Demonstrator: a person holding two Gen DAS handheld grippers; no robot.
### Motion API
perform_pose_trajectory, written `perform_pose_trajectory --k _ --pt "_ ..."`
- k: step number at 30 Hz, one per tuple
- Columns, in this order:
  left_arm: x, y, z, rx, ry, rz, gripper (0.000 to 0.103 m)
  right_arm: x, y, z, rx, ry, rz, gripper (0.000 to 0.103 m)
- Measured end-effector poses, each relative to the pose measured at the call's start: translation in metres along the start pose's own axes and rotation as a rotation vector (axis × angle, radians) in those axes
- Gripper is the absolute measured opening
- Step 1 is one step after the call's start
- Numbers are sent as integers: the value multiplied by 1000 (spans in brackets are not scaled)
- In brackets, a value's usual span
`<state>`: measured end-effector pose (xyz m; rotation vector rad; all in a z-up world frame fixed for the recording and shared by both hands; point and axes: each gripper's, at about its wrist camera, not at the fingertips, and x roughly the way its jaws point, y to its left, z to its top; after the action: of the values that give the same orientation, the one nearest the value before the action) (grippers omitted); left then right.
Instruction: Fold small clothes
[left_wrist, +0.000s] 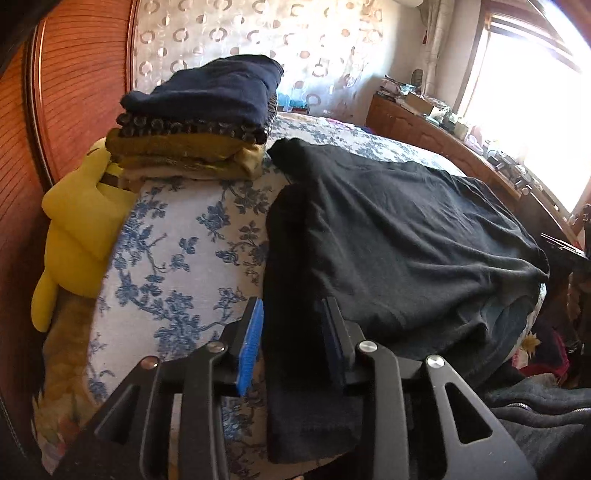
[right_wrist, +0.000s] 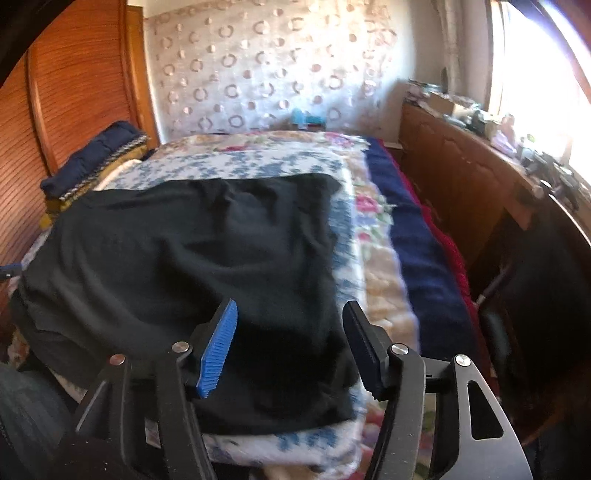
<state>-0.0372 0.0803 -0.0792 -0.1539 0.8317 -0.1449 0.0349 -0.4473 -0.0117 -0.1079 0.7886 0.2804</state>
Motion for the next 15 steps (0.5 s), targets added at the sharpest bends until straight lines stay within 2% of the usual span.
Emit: perform_pose_trajectory --k 5,10,15 --pt "9 -4 -1 10 15 12 35 22 27 2 -28 8 74 63" --pt "14 -6 -3 21 24 36 39 44 53 2 -54 18 139 81" --pt "15 -6 -4 15 2 52 42 54 70 0 -87 25 136 84"
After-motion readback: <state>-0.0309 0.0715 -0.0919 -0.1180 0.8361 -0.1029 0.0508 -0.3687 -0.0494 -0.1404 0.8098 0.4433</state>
